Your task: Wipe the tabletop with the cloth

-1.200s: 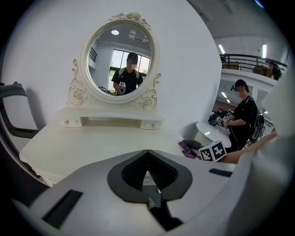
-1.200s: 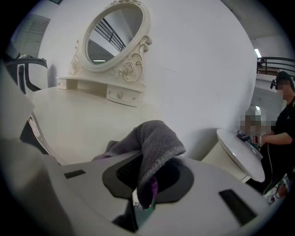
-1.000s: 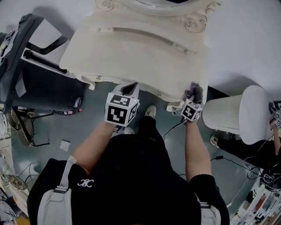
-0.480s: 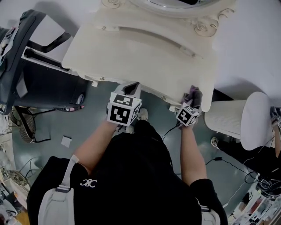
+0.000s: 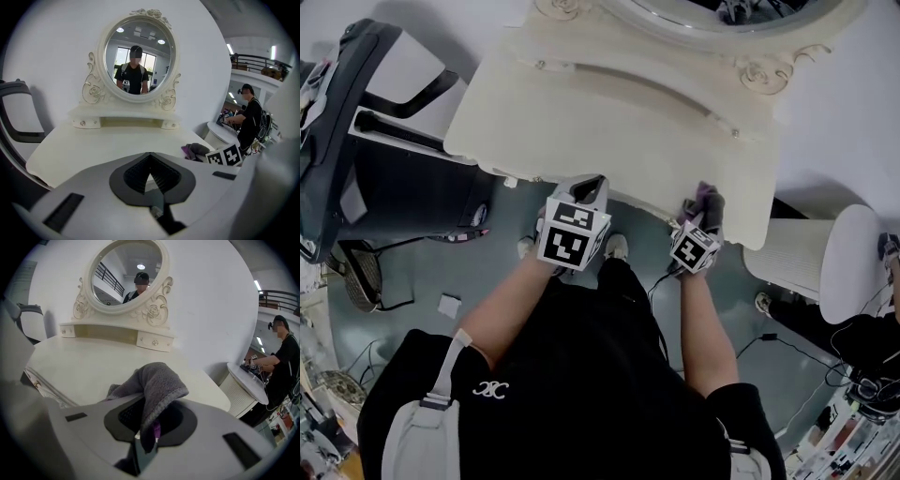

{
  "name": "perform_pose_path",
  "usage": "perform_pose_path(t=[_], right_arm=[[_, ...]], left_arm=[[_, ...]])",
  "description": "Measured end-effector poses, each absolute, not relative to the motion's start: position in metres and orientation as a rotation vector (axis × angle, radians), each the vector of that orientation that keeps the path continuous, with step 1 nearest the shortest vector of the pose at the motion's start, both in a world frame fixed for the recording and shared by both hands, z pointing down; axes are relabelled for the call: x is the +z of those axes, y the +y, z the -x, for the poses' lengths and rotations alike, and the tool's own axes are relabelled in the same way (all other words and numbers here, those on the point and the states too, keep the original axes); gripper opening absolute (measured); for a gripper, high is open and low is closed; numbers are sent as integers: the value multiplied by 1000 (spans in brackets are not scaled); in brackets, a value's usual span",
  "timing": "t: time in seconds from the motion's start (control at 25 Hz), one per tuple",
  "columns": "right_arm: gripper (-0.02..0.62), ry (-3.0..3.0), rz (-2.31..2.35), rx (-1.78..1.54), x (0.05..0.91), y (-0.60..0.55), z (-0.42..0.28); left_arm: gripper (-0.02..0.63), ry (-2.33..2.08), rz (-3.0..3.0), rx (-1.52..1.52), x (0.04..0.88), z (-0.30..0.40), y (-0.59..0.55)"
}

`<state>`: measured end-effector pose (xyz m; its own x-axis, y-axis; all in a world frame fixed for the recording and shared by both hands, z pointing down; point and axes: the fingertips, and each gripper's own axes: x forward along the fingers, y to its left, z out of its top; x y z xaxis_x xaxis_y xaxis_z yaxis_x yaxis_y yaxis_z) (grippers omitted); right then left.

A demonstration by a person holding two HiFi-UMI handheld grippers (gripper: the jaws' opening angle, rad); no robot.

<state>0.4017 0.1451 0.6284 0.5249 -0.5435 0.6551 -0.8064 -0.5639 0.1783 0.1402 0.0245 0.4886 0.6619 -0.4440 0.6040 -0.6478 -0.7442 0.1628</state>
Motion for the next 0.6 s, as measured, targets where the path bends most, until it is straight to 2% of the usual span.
perform_pose_path(t=[0.32, 0.6], right_arm=[[55, -1028, -2396, 799, 624, 91, -333], [55, -1205, -2272, 744, 622, 29, -238]], left_arm=[[-1, -828, -2534, 796, 487, -42, -24], [-1, -894, -2438, 779, 496, 30, -43]])
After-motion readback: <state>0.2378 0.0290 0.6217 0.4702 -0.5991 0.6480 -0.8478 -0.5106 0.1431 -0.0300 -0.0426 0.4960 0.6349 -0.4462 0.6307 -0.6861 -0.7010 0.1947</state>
